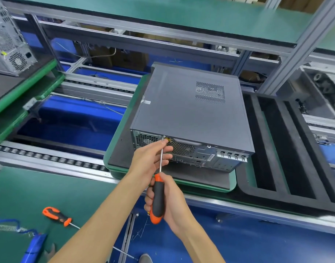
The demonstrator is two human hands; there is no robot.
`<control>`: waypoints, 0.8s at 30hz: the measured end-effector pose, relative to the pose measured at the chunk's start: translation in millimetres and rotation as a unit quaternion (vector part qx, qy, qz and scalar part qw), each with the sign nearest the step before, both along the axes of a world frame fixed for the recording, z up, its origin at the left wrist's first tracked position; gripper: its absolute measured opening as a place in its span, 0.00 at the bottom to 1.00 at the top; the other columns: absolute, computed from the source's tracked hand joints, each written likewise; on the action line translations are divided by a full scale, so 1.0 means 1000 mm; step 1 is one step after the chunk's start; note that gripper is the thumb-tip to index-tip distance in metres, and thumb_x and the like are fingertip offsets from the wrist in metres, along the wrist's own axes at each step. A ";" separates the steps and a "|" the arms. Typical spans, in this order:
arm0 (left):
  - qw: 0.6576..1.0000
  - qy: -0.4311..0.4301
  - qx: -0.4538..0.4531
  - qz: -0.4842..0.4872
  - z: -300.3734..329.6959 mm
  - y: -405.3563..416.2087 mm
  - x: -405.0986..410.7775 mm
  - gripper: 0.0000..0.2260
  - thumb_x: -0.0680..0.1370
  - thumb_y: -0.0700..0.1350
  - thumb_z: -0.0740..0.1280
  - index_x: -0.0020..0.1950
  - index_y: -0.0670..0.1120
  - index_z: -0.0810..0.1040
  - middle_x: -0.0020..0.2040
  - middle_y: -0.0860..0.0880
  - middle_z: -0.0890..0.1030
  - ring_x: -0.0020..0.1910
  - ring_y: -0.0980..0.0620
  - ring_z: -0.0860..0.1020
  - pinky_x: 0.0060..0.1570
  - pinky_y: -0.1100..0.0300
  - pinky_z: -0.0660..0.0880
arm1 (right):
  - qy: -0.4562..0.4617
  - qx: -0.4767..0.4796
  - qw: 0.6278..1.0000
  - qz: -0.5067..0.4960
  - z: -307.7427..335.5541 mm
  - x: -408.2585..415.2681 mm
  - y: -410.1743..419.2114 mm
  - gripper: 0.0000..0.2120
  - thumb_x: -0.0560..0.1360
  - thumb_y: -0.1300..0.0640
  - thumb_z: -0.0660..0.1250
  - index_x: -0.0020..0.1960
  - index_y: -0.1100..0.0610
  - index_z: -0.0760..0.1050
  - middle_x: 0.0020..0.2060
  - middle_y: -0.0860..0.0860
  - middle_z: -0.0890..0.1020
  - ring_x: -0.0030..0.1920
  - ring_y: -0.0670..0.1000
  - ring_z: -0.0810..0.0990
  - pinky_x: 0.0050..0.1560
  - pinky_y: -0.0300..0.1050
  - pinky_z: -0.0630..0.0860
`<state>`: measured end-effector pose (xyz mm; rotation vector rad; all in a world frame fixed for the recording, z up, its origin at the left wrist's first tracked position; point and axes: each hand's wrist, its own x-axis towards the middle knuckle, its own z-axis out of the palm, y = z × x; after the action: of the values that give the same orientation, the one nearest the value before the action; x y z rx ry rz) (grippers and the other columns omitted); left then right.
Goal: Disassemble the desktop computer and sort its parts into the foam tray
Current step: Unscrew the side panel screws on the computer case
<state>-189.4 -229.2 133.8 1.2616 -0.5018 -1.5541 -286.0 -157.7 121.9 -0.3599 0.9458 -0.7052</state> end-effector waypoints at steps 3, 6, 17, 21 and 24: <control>1.000 -0.009 -0.003 -0.005 0.001 0.000 0.000 0.10 0.78 0.45 0.71 0.58 0.42 0.83 0.48 0.44 0.87 0.38 0.53 0.84 0.34 0.64 0.78 | -0.007 0.003 1.000 -0.002 -0.001 0.001 0.001 0.17 0.83 0.47 0.59 0.43 0.58 0.71 0.30 0.54 0.72 0.29 0.51 0.71 0.30 0.44 0.72; 1.000 -0.009 -0.008 -0.006 0.001 0.000 -0.001 0.10 0.78 0.44 0.70 0.58 0.42 0.83 0.48 0.44 0.87 0.39 0.52 0.85 0.35 0.63 0.79 | -0.012 -0.003 1.000 0.000 -0.002 -0.001 0.000 0.16 0.84 0.47 0.59 0.43 0.58 0.72 0.31 0.54 0.72 0.29 0.51 0.71 0.31 0.44 0.73; 1.000 -0.017 -0.019 -0.005 0.001 -0.001 -0.001 0.10 0.79 0.44 0.70 0.58 0.43 0.83 0.48 0.44 0.87 0.39 0.51 0.85 0.36 0.62 0.80 | -0.023 -0.011 1.000 0.001 0.000 -0.001 0.001 0.17 0.83 0.47 0.58 0.43 0.58 0.72 0.31 0.54 0.72 0.30 0.51 0.71 0.32 0.45 0.73; 1.000 -0.007 -0.023 -0.013 -0.003 -0.003 0.002 0.10 0.78 0.43 0.71 0.58 0.41 0.83 0.48 0.42 0.86 0.40 0.49 0.85 0.37 0.62 0.80 | -0.053 -0.009 0.999 0.000 0.003 -0.001 0.000 0.16 0.83 0.47 0.58 0.45 0.58 0.71 0.32 0.54 0.71 0.30 0.51 0.70 0.32 0.44 0.72; 1.000 0.012 -0.023 -0.016 -0.004 -0.006 0.003 0.10 0.78 0.42 0.71 0.57 0.39 0.83 0.49 0.40 0.86 0.41 0.48 0.85 0.38 0.62 0.80 | -0.113 0.006 0.994 -0.009 0.006 -0.006 0.001 0.16 0.82 0.46 0.61 0.45 0.59 0.72 0.32 0.53 0.69 0.30 0.50 0.69 0.30 0.42 0.70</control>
<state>-186.8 -235.4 129.7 1.2039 -0.5411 -1.5743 -292.4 -157.1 127.6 -0.2545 0.7393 -0.7403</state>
